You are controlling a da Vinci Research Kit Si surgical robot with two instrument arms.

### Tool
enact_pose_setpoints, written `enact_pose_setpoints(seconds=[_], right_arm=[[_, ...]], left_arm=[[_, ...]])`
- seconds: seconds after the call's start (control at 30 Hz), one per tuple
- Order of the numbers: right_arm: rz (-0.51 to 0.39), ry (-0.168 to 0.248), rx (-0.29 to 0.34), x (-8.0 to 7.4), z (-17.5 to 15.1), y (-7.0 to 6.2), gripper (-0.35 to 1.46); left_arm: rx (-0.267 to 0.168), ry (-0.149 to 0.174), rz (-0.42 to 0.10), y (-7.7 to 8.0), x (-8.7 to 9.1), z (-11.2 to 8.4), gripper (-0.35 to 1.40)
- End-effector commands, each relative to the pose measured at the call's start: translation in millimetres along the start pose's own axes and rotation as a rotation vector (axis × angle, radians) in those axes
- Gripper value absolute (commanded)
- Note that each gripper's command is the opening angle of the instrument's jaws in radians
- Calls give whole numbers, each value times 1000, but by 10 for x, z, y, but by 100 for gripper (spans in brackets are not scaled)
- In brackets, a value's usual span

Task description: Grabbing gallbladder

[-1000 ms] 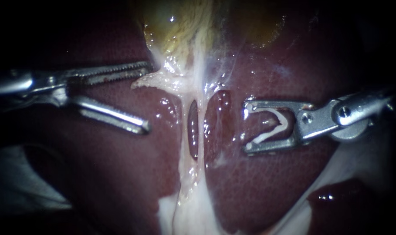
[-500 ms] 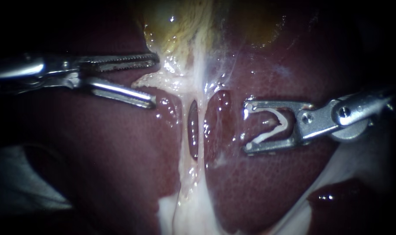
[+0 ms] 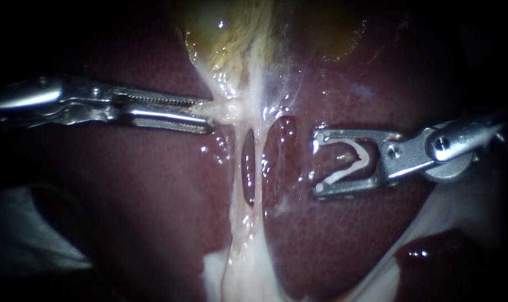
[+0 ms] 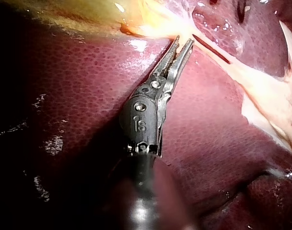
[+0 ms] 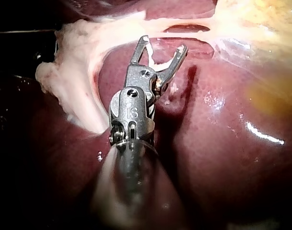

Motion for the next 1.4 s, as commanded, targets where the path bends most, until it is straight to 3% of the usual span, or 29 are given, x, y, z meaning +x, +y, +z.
enact_pose_setpoints(seconds=[0.03, 0.23, 0.43, 0.57, 0.73, 1.03, 1.4], right_arm=[[0, 0, 0, 0, 0, 0, 50], [0, 0, 0, 0, 0, 0, 50], [0, 0, 0, 0, 0, 0, 50], [0, 0, 0, 0, 0, 0, 50], [0, 0, 0, 0, 0, 0, 50], [0, 0, 0, 0, 0, 0, 50], [0, 0, 0, 0, 0, 0, 50]], left_arm=[[0, -1, -5, 0, 1, -2, -6], [-2, -3, -36, 0, 2, -7, -35], [-2, -7, -91, 6, 6, -15, -35], [-9, -14, -121, 12, 18, -25, -35], [-21, -31, -130, 12, 36, -41, -35], [1, -31, -146, -5, 61, -75, -35], [9, -31, -149, -7, 62, -82, -35]])
